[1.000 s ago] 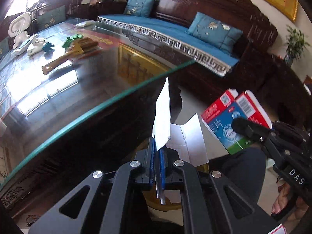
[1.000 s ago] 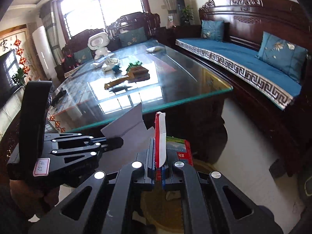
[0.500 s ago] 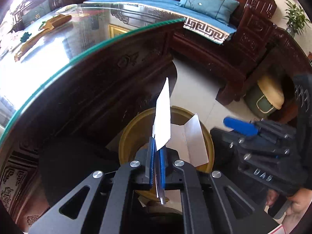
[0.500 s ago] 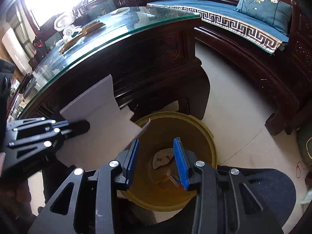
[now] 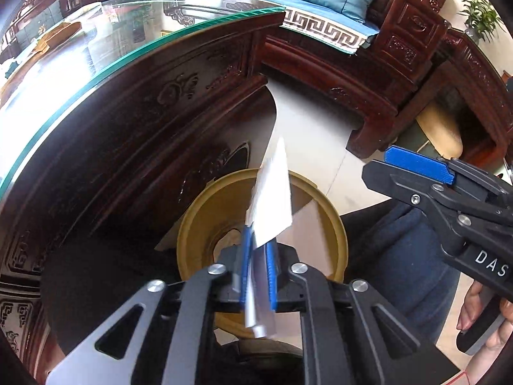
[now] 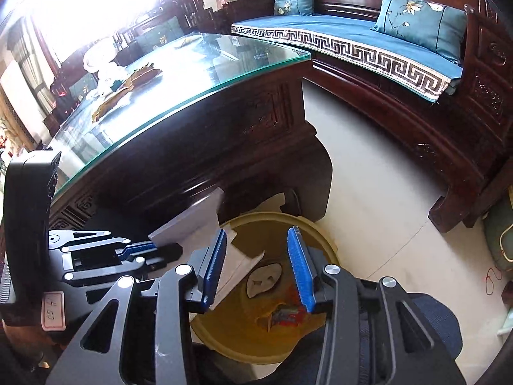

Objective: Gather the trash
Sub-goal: 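Open both tools to drop the paper and box into the bucket, then move both tools back to the table and grasp the yellow snack wrapper with the left tool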

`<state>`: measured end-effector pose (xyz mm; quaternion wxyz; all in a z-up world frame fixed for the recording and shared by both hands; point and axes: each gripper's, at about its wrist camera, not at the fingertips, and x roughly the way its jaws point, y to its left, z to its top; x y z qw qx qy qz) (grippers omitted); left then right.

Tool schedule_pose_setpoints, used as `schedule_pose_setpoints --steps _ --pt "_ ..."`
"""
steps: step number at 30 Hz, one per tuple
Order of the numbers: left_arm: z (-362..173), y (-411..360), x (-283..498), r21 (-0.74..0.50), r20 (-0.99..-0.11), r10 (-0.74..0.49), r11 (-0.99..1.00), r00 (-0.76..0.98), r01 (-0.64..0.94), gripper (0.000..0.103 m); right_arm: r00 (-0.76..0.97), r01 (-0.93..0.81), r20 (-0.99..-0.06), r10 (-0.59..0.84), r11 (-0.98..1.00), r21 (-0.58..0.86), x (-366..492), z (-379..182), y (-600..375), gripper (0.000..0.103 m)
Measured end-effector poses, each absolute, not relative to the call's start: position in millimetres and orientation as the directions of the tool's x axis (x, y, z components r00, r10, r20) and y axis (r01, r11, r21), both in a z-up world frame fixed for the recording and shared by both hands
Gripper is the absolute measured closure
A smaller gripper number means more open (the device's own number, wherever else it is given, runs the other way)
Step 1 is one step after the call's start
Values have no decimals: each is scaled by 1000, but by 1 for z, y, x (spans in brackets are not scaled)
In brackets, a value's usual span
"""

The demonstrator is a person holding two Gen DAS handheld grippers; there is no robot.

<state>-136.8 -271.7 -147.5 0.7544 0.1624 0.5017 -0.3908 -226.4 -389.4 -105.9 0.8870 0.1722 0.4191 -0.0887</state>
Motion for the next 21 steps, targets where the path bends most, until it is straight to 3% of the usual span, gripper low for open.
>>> schedule_pose_setpoints --steps 9,13,21 --pt "-143 -277 -140 -162 -875 -451 617 177 770 84 652 273 -758 3 932 239 -222 -98 -387 61" --pt "-138 -277 -142 -174 -865 -470 609 176 773 69 664 270 -747 -2 933 238 -223 -92 -387 61" --pt "-118 -268 -135 -168 -836 -495 640 235 750 68 696 227 -718 -3 950 216 -223 -72 -374 61"
